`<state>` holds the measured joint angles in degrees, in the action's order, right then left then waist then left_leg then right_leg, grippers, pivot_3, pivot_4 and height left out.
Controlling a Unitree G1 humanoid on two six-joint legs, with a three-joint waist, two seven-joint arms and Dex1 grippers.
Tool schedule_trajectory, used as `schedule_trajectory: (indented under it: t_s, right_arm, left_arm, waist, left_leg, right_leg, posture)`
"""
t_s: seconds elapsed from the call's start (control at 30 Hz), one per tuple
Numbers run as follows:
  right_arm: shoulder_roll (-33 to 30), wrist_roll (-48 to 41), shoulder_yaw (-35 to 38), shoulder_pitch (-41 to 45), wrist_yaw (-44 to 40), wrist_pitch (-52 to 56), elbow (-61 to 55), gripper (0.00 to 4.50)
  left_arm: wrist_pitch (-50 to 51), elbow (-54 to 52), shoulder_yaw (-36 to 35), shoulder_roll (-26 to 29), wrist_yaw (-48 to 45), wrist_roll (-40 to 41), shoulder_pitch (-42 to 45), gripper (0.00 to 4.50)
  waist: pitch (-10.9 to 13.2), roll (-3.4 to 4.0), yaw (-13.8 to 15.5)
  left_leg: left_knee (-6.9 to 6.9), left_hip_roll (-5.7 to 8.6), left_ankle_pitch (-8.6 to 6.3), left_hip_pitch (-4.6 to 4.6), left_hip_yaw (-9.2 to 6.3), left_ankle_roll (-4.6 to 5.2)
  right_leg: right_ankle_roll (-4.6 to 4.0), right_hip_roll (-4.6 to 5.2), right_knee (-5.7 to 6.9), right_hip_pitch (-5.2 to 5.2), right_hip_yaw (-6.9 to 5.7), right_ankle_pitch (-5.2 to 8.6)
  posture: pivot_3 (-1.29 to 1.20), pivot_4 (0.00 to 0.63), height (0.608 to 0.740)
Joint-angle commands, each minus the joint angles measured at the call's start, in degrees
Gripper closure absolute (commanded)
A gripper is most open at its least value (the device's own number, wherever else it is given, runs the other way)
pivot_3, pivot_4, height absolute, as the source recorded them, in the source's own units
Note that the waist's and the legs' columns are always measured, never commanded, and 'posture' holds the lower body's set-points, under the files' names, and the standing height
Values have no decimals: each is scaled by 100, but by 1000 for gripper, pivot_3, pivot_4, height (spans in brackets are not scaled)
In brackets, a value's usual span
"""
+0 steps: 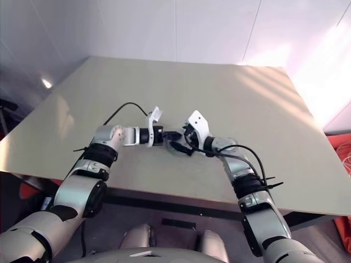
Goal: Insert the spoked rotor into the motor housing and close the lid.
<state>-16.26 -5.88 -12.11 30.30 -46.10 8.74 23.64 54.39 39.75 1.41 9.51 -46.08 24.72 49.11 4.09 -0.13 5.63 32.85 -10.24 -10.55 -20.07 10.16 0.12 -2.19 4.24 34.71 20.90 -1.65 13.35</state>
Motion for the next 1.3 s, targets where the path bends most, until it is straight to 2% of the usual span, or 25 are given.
schedule_trajectory:
  t_s: [0.03,0.37,0.47,0.67,0.8,0.93,1.1,1.3]
  right_arm:
    - [-221,95,72,62,-35,-10,-388,11]
    - [-1218,-447,501,155,-846,706,-1717,11]
    - [-1336,-858,931,370,-752,1405,-1829,11]
    - [-1490,-1478,1676,579,-150,3568,-1414,11]
    - [-1294,-2294,2254,595,318,5883,-1628,11]
    - [-1038,-2556,2635,383,837,7291,-1909,11]
    - [-591,-2655,3326,498,1406,8316,-1841,11]
    - [34,-2991,3886,567,2338,8376,-1284,11]
  left_arm:
    - [90,249,51,65,125,-210,-35,4500]
    - [75,346,-7,55,66,-207,32,4500]
    - [92,329,11,32,-4,-185,44,4500]
    - [44,356,5,-18,-16,-201,85,4500]
    - [-28,449,-32,5,-43,-215,138,4500]
    - [-123,549,-77,14,-43,-233,188,4500]
    - [-187,603,-106,20,-50,-250,200,4500]
    - [-225,592,-134,47,-54,-267,178,4500]
  waist:
    - [0,0,3]
    - [2,-3,16]
    - [3,-3,18]
    - [2,-3,46]
    - [2,-2,51]
    - [2,-1,64]
    - [2,-1,85]
    - [1,1,138]
  left_leg:
    - [-2,0,0,-2,0,0]
    - [-18,8,-4,-15,0,7]
    - [-26,9,-4,-15,1,7]
    - [-27,13,-4,-22,1,7]
    - [-34,18,-3,-25,1,7]
    - [-40,17,9,-23,1,-12]
    - [-43,17,16,-20,1,-27]
    - [-61,16,24,-11,2,-40]
  right_leg:
    - [-4,0,0,2,0,-2]
    - [2,4,-10,13,0,2]
    - [4,3,-10,17,0,5]
    - [2,4,-13,20,0,5]
    - [2,4,-17,23,0,6]
    - [2,4,-16,26,-1,6]
    - [3,4,-15,27,0,6]
    - [4,5,-16,30,1,8]
  posture:
    - [0,0,740]
    - [0,0,740]
    - [0,0,740]
    - [0,0,740]
    - [0,0,740]
    - [0,0,740]
    - [0,0,740]
    - [0,0,740]
